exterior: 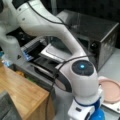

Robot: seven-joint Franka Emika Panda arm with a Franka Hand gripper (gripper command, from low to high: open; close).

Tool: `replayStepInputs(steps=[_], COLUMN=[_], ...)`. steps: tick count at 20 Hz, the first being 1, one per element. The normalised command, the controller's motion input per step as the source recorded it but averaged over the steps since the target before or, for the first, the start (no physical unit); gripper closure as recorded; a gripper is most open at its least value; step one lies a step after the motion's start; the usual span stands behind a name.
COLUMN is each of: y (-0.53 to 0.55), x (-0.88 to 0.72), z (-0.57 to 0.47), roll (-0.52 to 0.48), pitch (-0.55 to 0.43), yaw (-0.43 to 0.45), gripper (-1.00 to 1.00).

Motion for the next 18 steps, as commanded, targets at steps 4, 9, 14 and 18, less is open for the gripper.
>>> replayStepInputs(steps=[4,9,14,18], y=[-0.01,0.01,0.01,-0.01], x=[0.13,0.13,0.16,0.18], z=[-0.05,-0.09,-0.11,0.02], roll=[0.021,0.027,0.053,0.056], pitch=[0.11,0.089,0.052,0.026], yaw=[0.049,0.034,0.041,0.04], gripper=[1.0,1.0,1.0,1.0])
